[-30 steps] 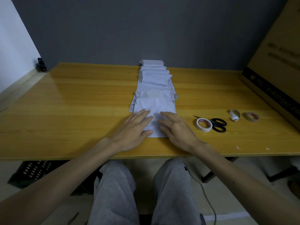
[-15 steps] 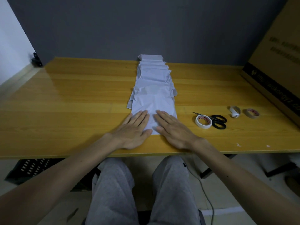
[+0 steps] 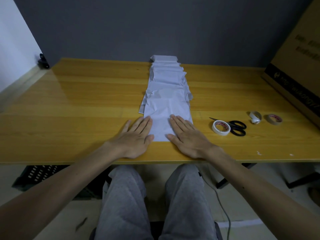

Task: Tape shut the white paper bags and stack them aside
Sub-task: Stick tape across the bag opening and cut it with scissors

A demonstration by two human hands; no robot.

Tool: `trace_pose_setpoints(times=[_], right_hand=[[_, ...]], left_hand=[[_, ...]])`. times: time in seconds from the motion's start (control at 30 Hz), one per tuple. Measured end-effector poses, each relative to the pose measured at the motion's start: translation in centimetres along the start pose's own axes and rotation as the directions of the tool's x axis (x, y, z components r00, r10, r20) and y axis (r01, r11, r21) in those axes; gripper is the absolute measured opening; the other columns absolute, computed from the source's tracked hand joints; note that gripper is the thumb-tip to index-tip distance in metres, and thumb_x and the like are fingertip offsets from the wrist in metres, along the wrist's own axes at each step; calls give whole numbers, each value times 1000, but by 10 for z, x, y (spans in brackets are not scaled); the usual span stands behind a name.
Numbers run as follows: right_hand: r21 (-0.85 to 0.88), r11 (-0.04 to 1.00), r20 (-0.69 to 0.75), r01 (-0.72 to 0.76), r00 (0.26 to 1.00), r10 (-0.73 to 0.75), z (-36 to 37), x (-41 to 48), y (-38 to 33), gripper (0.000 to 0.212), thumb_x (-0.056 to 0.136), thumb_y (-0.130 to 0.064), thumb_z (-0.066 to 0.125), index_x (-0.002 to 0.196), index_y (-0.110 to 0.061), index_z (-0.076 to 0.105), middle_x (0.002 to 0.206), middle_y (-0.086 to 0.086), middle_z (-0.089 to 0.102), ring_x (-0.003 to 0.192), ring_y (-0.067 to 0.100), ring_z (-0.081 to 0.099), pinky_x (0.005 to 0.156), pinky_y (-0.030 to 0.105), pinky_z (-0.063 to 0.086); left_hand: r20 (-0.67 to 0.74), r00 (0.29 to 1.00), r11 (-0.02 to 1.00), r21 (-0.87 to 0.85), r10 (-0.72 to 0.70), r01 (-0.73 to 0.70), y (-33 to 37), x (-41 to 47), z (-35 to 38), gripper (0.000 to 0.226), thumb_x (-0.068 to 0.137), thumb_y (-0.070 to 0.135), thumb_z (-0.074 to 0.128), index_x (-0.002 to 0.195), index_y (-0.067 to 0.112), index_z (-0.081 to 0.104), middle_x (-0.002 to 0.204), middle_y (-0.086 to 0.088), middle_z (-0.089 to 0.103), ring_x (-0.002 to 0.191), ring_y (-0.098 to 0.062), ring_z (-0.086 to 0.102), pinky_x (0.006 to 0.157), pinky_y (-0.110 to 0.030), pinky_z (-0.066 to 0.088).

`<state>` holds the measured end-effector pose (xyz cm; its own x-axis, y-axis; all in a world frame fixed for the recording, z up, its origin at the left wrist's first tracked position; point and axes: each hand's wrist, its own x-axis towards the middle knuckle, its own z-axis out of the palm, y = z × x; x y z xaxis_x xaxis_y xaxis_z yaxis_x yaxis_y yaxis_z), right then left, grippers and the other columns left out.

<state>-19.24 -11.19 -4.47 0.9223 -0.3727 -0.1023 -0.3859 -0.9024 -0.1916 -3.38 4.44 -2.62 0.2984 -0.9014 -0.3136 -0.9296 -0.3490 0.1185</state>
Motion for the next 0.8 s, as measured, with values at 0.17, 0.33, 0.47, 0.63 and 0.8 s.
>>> trace_pose_setpoints(times=[0.17, 0.33, 0.47, 0.63, 0.8], right_hand=[[3, 1000, 4, 9, 1000, -9, 0, 0, 0, 69, 98, -58, 12, 152, -22, -9, 159, -8, -15, 144, 4, -16, 117, 26, -11], [4, 1000, -7, 5, 1000, -5, -1, -1, -2, 71, 96, -60, 10, 152, -21, -8, 159, -8, -14, 144, 4, -15, 118, 27, -9], [-7, 1000, 1, -1, 1000, 1, -2, -1, -4, 71, 96, -60, 9, 152, -21, -8, 159, -7, -14, 144, 4, -15, 118, 27, -9], [-12, 1000, 3, -2, 1000, 2, -1, -1, -4, 68, 99, -56, 13, 152, -20, -8, 160, -5, -14, 145, 5, -15, 117, 26, -11], [-29, 1000, -2, 5, 1000, -5, -2, -2, -3, 69, 99, -56, 13, 152, -19, -8, 160, -5, -14, 145, 6, -15, 117, 26, -10]], left_hand=[[75, 995, 997, -2, -73, 73, -13, -2, -6, 61, 103, 44, 10, 150, 20, -21, 155, 9, -31, 142, -9, -27, 118, -43, -10], [-122, 992, 995, -85, 42, -53, -10, -10, -12, 65, 104, 31, 28, 151, 16, -14, 156, 6, -28, 143, -7, -25, 119, -32, -10], [-219, 965, 981, -91, 147, -171, 16, 4, -10, 58, 105, 33, 22, 153, 13, -5, 159, 4, -18, 145, -5, -17, 117, -23, -9], [-126, 990, 997, -10, 71, -73, 17, 12, 6, 59, 103, 43, 10, 153, 19, -10, 159, 6, -20, 144, -6, -20, 119, -33, -10], [-97, 994, 999, 16, 53, -52, 15, 10, 6, 63, 101, 49, 7, 152, 20, -14, 158, 9, -21, 144, -6, -21, 119, -37, -9]])
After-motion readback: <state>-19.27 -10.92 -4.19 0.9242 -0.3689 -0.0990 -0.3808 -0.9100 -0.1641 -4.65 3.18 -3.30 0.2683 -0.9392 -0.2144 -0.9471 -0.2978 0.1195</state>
